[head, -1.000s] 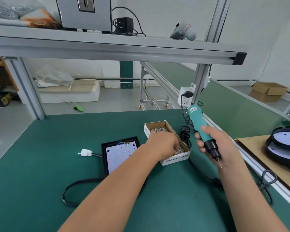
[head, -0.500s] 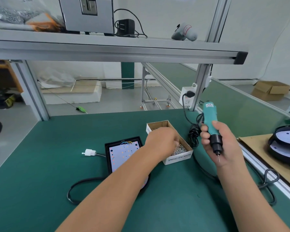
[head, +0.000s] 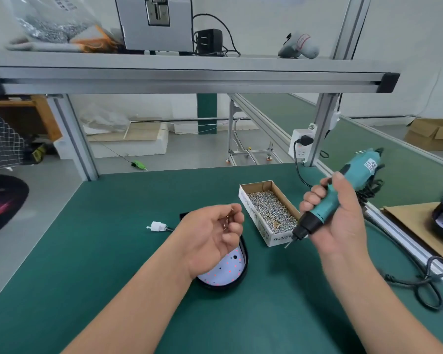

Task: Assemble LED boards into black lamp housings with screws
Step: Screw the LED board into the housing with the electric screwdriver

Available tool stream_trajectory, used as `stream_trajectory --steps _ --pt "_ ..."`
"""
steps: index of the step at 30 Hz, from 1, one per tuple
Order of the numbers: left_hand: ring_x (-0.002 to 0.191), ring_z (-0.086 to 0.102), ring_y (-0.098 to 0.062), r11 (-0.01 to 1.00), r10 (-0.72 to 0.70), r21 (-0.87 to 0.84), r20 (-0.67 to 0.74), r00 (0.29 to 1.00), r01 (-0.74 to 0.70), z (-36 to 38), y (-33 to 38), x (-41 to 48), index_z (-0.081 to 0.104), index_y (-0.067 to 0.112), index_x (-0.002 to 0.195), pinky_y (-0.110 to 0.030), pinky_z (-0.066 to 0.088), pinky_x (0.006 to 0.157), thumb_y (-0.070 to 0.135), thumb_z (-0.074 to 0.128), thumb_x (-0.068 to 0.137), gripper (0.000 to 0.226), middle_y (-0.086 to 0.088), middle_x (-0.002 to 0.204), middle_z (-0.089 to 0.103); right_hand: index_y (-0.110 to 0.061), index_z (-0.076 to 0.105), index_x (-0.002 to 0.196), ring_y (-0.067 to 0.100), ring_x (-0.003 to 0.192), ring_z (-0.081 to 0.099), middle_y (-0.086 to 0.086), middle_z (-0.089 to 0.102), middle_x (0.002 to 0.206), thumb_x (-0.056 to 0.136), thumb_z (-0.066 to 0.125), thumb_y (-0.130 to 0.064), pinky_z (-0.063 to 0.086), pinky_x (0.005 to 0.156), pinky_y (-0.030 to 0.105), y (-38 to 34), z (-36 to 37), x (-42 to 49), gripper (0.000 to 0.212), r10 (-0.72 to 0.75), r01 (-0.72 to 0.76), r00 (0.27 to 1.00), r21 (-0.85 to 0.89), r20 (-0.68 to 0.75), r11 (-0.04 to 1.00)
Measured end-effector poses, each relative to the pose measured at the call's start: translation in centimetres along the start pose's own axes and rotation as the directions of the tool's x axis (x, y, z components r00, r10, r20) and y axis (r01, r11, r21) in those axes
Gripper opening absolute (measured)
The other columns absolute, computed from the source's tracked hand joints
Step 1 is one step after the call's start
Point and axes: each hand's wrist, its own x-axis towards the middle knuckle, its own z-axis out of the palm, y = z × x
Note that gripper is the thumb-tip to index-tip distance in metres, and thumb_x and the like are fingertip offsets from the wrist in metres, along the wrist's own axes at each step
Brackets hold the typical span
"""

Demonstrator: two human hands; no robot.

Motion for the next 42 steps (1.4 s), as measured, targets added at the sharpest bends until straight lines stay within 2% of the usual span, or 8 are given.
stream_trajectory --steps 8,12,15,21,26,31,37,42 --pt "0.062 0.048 -0.010 0.981 0.127 0.146 0.007 0.992 -0.127 -3.7 -0.7 -3.7 0.074 0.006 0.097 -0.016 0.036 0.045 0.015 0.078 0.084 0.016 -0.008 0.087 0.065 -0.017 0.064 0.092 0.011 0.063 0.054 -0.004 0.055 0.074 0.094 0.076 -0.028 0.051 0.060 0.024 2.5 6.6 -2.3 0.016 -0.012 0.006 0.997 0.074 0.078 0.997" --pt "0.061 0.045 -0.010 0.958 0.187 0.219 0.018 0.982 -0.187 -4.9 -1.3 -4.5 0.080 0.003 0.098 -0.017 0.034 0.046 0.014 0.078 0.085 0.017 -0.013 0.091 0.067 -0.018 0.067 0.090 0.009 0.058 0.048 -0.007 0.049 0.069 0.099 0.069 -0.039 0.045 0.056 0.022 3.7 9.3 -3.0 0.023 -0.011 -0.010 0.993 0.174 0.119 0.985" --pt "0.061 0.043 -0.010 0.944 0.206 0.256 0.037 0.978 -0.208 -5.3 -1.8 -4.7 0.077 -0.001 0.105 -0.017 0.033 0.047 0.012 0.077 0.088 0.022 -0.015 0.094 0.067 -0.013 0.068 0.102 0.013 0.064 0.049 -0.002 0.049 0.075 0.098 0.067 -0.031 0.046 0.063 0.026 4.6 9.4 -3.4 0.018 -0.019 -0.011 0.989 0.197 0.149 0.980" --pt "0.056 0.038 -0.009 0.905 0.241 0.352 0.043 0.970 -0.240 -5.4 -2.1 -4.5 0.074 0.000 0.102 -0.018 0.032 0.046 0.015 0.084 0.083 0.026 -0.013 0.087 0.069 -0.016 0.072 0.089 0.015 0.075 0.071 0.003 0.068 0.086 0.095 0.073 -0.026 0.061 0.070 0.030 4.9 7.9 -3.7 0.012 -0.025 0.003 0.992 0.171 0.123 0.985" --pt "0.054 0.037 -0.009 0.897 0.243 0.372 0.034 0.970 -0.238 -5.4 -2.4 -4.4 0.083 0.007 0.094 -0.017 0.032 0.045 0.019 0.083 0.077 0.021 -0.014 0.088 0.073 -0.014 0.063 0.110 0.006 0.054 0.049 -0.003 0.056 0.077 0.098 0.068 -0.029 0.046 0.054 0.020 4.8 7.2 -3.8 0.020 0.001 -0.026 0.988 0.160 0.156 0.987" --pt "0.053 0.034 -0.009 0.874 0.242 0.420 0.061 0.968 -0.245 -5.3 -2.7 -4.5 0.083 0.012 0.100 -0.018 0.031 0.046 0.020 0.080 0.080 0.022 -0.015 0.092 0.076 -0.019 0.063 0.093 0.008 0.054 0.044 -0.004 0.051 0.075 0.103 0.062 -0.027 0.044 0.055 0.022 5.2 7.3 -4.1 0.013 -0.067 0.032 0.978 0.179 0.196 0.983" --pt "0.050 0.032 -0.009 0.853 0.265 0.449 0.066 0.962 -0.265 -5.2 -2.8 -4.4 0.076 -0.002 0.100 -0.018 0.028 0.046 0.022 0.079 0.080 0.031 -0.008 0.078 0.071 -0.019 0.064 0.089 0.008 0.054 0.045 -0.004 0.052 0.074 0.102 0.064 -0.024 0.044 0.054 0.023 5.1 7.2 -4.0 0.014 -0.090 0.051 0.978 0.202 0.187 0.978" --pt "0.051 0.032 -0.010 0.838 0.290 0.470 0.043 0.956 -0.276 -5.3 -3.0 -4.2 0.079 0.004 0.091 -0.018 0.028 0.045 0.011 0.075 0.092 0.008 -0.013 0.083 0.073 -0.019 0.062 0.090 0.008 0.053 0.044 -0.003 0.052 0.073 0.103 0.061 -0.023 0.043 0.054 0.023 5.1 7.4 -4.1 0.014 -0.101 0.067 0.980 0.190 0.172 0.979"
